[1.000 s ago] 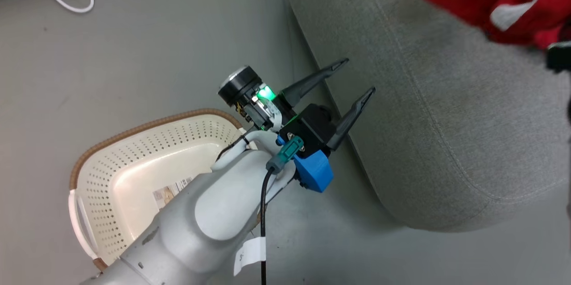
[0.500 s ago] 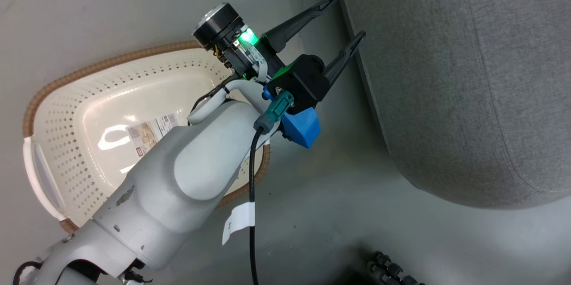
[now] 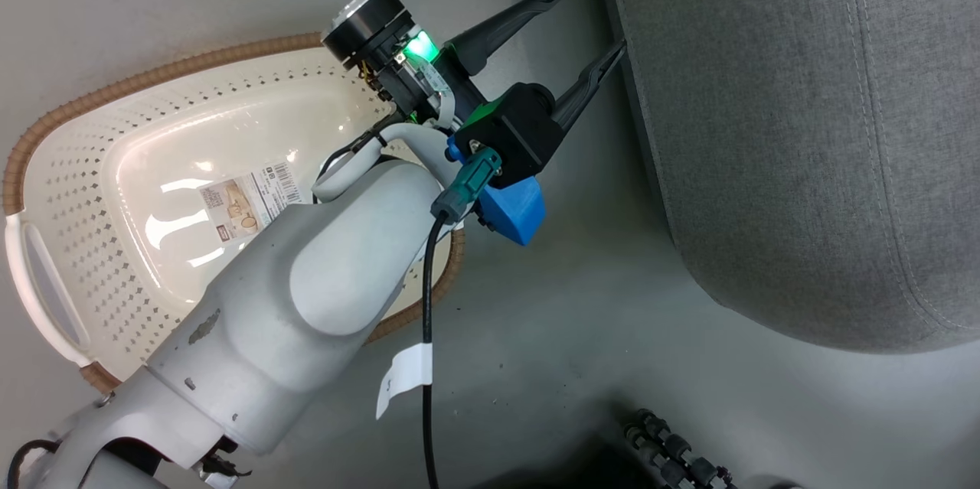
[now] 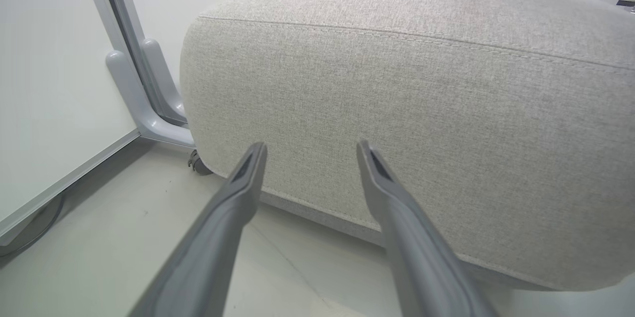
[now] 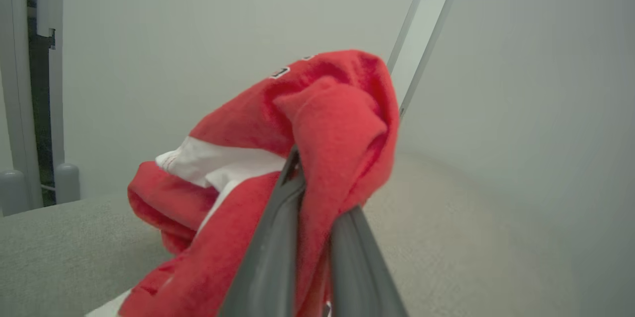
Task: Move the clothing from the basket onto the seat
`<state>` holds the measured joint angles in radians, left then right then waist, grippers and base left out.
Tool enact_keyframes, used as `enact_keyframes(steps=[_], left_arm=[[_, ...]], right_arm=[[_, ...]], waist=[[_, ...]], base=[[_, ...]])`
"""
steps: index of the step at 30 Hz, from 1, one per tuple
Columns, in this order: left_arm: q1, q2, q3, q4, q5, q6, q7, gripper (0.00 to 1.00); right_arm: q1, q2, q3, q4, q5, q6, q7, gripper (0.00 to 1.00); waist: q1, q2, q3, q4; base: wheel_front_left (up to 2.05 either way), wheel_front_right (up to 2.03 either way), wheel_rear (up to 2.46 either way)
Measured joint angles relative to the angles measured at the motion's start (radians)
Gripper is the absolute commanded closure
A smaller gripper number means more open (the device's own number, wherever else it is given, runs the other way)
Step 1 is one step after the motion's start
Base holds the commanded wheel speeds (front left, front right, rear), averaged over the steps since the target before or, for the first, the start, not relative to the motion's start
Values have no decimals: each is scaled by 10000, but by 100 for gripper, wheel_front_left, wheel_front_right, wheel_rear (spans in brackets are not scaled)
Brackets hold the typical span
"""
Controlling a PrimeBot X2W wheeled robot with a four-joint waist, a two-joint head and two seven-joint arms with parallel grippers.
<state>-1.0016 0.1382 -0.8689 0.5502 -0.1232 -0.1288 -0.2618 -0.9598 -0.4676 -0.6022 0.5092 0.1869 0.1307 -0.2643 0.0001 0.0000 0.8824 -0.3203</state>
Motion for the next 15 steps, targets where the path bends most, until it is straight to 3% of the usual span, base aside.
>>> enact_keyframes(steps=[10, 11, 12, 15], left_arm=[[-91, -4, -84, -46, -2, 12, 0, 0], [-90, 8, -84, -50, -4, 46, 0, 0], [-90, 10, -75, -52, -25, 54, 0, 0], [-43, 0, -40, -109, -92, 105, 0, 0]], right_arm=[[202, 472, 278, 1360, -23, 0, 0, 99], [183, 539, 222, 1342, 13, 0, 2, 54], [184, 579, 169, 1252, 46, 0, 2, 0], [484, 660, 322, 938, 10, 0, 0, 0]], waist=[[0, 0, 3, 208], [-1, 0, -21, 207], [0, 0, -51, 206], [0, 0, -202, 210]], base=[[0, 0, 0], [0, 0, 0], [0, 0, 0], [0, 0, 0]])
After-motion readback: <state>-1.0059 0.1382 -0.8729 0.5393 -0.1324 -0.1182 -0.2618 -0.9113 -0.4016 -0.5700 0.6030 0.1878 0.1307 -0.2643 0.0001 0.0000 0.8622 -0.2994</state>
